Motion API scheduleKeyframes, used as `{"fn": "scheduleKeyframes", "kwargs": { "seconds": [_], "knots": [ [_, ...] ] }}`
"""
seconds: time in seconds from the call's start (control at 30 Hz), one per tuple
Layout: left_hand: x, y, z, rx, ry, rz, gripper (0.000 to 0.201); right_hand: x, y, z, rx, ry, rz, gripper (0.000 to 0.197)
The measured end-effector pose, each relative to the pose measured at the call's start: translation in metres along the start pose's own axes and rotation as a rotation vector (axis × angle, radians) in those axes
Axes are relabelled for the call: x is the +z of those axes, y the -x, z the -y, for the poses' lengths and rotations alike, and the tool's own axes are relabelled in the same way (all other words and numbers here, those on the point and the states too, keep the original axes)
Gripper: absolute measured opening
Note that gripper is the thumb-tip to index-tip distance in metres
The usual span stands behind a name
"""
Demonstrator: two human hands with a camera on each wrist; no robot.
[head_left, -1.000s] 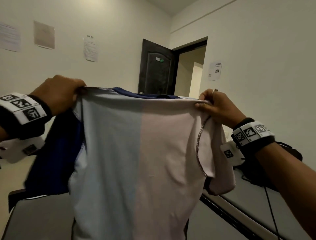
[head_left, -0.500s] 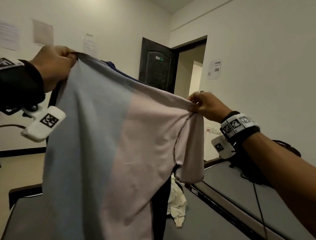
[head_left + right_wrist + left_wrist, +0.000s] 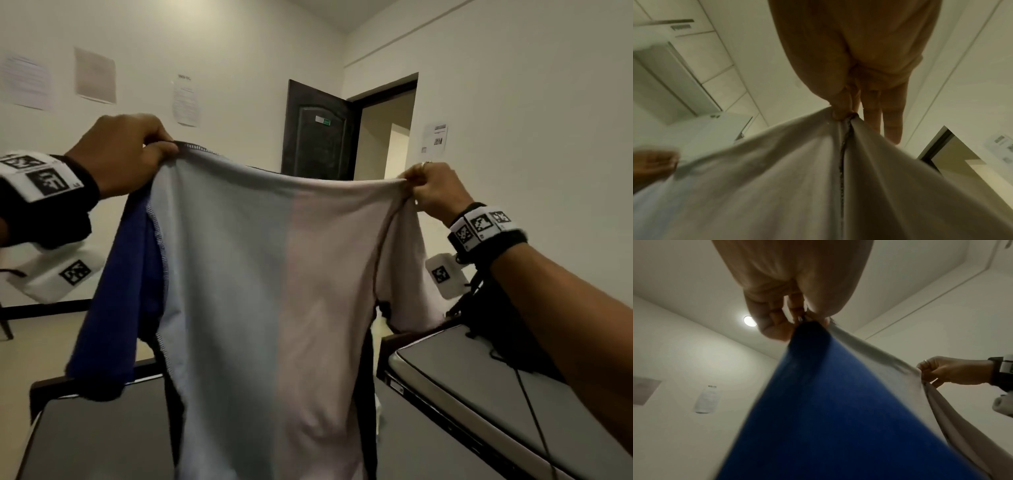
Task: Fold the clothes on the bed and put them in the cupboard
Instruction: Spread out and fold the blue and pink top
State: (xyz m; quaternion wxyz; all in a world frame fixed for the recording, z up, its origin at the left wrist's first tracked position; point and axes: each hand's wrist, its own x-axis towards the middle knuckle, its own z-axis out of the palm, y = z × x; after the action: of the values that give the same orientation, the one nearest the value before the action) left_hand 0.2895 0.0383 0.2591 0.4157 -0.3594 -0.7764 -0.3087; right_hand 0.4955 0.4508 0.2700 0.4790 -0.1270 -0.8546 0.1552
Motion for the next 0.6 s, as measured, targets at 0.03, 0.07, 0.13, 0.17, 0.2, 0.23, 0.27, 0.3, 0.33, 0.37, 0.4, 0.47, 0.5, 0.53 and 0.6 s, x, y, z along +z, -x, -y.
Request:
{"fn": "scheduleKeyframes", "kwargs": {
  "seconds": [0.03,0.07,0.13,0.17,0.2,0.23,0.27,0.3,0.33,0.37,0.4,0.47,0.5,0.53,0.6],
  "knots": [
    [0.002,-0.001,-0.002,-0.033,0.007,0.013,0.013,-0.002,-0.002,0.002,0.010,-0.048,-0.036,0.025],
    [0.003,0.000,-0.004,-0.083,0.019,0.031,0.015,-0.003,-0.005,0.004,0.020,-0.083,-0.061,0.021],
    [0.009,0.001,-0.006,-0.171,0.129,0.052,0.019,-0.006,-0.013,0.008,0.034,-0.110,-0.079,0.023],
    [0.012,0.001,-0.008,-0.212,0.220,0.062,0.018,-0.008,-0.016,0.009,0.049,-0.121,-0.097,0.025],
    [0.014,0.002,-0.012,-0.249,0.305,0.074,0.017,-0.009,-0.021,0.011,0.047,-0.132,-0.138,0.028],
    [0.016,0.003,-0.015,-0.270,0.365,0.079,0.017,-0.010,-0.022,0.014,0.040,-0.125,-0.173,0.030],
    [0.018,0.003,-0.016,-0.276,0.389,0.072,0.016,-0.012,-0.022,0.018,0.024,-0.093,-0.173,0.030],
    [0.019,0.002,-0.017,-0.265,0.378,0.058,0.016,-0.012,-0.020,0.022,-0.001,-0.021,-0.135,0.029],
    [0.018,0.001,-0.018,-0.235,0.343,0.048,0.016,-0.013,-0.019,0.023,-0.029,0.062,-0.104,0.029],
    [0.017,0.001,-0.019,-0.181,0.290,0.045,0.017,-0.014,-0.018,0.022,-0.043,0.114,-0.107,0.030],
    [0.015,0.001,-0.019,-0.109,0.222,0.057,0.017,-0.015,-0.016,0.020,-0.055,0.121,-0.129,0.030],
    [0.012,0.005,-0.016,0.032,0.051,0.140,0.011,-0.019,-0.013,0.014,-0.067,0.129,-0.151,0.029],
    [0.011,0.010,-0.015,0.101,-0.064,0.213,0.009,-0.019,-0.012,0.010,-0.059,0.157,-0.119,0.028],
    [0.011,0.014,-0.013,0.159,-0.181,0.286,0.009,-0.020,-0.011,0.005,-0.048,0.184,-0.089,0.028],
    [0.011,0.018,-0.012,0.224,-0.312,0.337,0.012,-0.021,-0.009,-0.001,-0.035,0.208,-0.102,0.033]
  ]
}}
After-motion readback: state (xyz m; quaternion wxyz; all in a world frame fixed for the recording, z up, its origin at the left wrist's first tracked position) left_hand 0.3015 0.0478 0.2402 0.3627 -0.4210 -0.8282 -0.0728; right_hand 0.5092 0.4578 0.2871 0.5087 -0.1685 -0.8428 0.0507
